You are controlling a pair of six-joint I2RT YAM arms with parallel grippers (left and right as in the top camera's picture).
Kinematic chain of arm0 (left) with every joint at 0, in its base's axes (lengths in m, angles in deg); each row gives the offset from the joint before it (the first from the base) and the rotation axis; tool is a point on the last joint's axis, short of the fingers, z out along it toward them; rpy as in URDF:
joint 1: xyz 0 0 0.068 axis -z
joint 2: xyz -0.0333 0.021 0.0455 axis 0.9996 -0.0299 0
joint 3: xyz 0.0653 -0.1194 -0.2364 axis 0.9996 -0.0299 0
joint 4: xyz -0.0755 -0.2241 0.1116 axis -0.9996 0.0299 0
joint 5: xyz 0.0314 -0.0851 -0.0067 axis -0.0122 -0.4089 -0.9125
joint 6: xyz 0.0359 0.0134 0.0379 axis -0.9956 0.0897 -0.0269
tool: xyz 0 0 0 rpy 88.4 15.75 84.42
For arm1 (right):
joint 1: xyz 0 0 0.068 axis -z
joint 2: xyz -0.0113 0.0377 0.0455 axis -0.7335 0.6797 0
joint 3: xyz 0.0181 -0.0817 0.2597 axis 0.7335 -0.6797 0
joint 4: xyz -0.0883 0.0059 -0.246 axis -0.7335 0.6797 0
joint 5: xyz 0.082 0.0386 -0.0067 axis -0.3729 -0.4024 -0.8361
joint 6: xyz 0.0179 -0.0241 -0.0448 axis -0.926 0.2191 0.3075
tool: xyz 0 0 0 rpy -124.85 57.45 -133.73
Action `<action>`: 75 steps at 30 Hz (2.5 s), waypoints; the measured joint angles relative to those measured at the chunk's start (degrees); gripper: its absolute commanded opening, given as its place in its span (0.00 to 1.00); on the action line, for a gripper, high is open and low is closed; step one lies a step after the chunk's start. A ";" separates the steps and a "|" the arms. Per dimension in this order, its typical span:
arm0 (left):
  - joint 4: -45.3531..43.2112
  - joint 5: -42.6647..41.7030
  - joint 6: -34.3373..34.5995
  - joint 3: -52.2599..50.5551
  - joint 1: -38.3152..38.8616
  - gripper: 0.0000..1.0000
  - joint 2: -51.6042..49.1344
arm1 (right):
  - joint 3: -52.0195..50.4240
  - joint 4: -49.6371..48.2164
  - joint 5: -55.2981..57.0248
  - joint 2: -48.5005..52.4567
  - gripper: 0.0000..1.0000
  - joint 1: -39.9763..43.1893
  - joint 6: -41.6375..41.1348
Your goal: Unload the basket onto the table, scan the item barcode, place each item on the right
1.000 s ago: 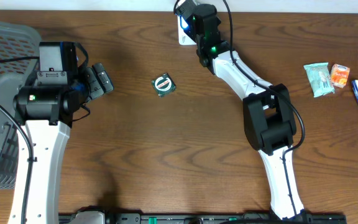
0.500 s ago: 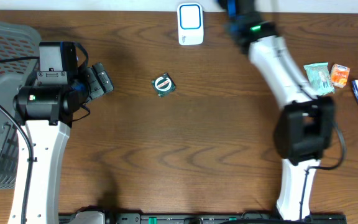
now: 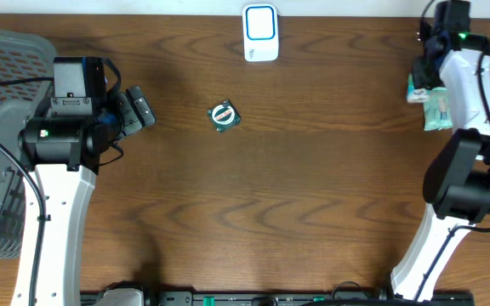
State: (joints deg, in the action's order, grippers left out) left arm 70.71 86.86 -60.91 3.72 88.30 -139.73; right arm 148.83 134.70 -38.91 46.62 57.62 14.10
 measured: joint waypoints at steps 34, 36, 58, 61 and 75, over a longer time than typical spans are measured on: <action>0.02 -0.02 -0.02 0.00 0.00 0.98 0.00 | -0.09 -13.84 -24.52 0.92 0.99 -47.63 -13.40; 0.02 0.00 -0.02 0.00 0.00 0.98 0.00 | -0.09 -14.51 -21.55 2.19 0.97 -48.96 -14.40; 0.02 -0.02 -0.02 0.00 0.00 0.98 0.00 | -0.31 1.01 3.06 10.12 0.84 -46.01 -15.80; 0.02 -0.02 -0.02 0.00 0.00 0.98 0.00 | -0.35 0.98 4.07 9.57 0.77 -44.89 -15.04; 0.02 -0.02 -0.02 0.00 0.00 0.98 0.00 | -0.26 -18.56 -11.19 1.92 0.86 -48.35 -22.03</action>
State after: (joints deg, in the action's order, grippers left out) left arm 70.73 86.84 -60.93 3.72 88.30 -139.73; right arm 148.56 116.14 -50.10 48.54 9.27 -7.93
